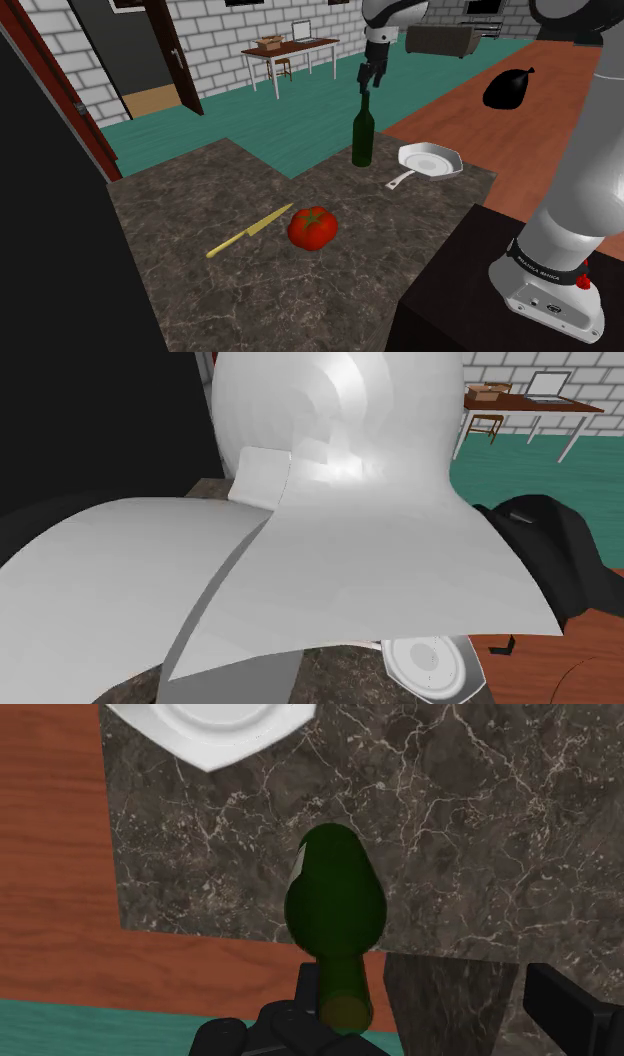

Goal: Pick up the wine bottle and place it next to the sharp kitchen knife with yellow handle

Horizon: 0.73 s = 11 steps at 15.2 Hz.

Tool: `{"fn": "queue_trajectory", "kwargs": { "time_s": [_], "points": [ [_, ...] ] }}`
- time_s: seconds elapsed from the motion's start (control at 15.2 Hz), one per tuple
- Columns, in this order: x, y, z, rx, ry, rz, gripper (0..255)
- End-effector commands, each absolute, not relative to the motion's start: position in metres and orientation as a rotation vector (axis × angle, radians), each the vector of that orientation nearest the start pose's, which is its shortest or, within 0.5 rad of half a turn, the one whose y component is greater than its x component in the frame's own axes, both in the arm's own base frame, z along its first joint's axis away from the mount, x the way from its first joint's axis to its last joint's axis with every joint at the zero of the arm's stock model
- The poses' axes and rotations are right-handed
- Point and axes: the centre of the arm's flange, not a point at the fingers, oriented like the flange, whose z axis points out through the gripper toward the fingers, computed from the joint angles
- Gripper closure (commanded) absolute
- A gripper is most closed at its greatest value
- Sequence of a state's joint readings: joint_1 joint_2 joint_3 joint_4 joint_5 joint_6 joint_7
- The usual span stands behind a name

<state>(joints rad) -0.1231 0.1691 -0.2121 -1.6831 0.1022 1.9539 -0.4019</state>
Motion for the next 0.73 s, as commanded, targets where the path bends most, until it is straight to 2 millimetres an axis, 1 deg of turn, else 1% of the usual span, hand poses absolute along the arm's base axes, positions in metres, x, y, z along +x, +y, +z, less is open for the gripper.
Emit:
{"fn": "queue_trajectory", "kwargs": {
  "time_s": [0.0,0.07,0.13,0.66],
  "points": [
    [0.613,-0.207,0.500,-3.122,-0.052,-0.196,0],
    [0.622,-0.215,0.497,-3.125,-0.048,-0.199,0],
    [0.627,-0.219,0.495,-3.126,-0.045,-0.201,0],
    [0.632,-0.219,0.455,-3.126,-0.045,-0.201,0]
  ]
}}
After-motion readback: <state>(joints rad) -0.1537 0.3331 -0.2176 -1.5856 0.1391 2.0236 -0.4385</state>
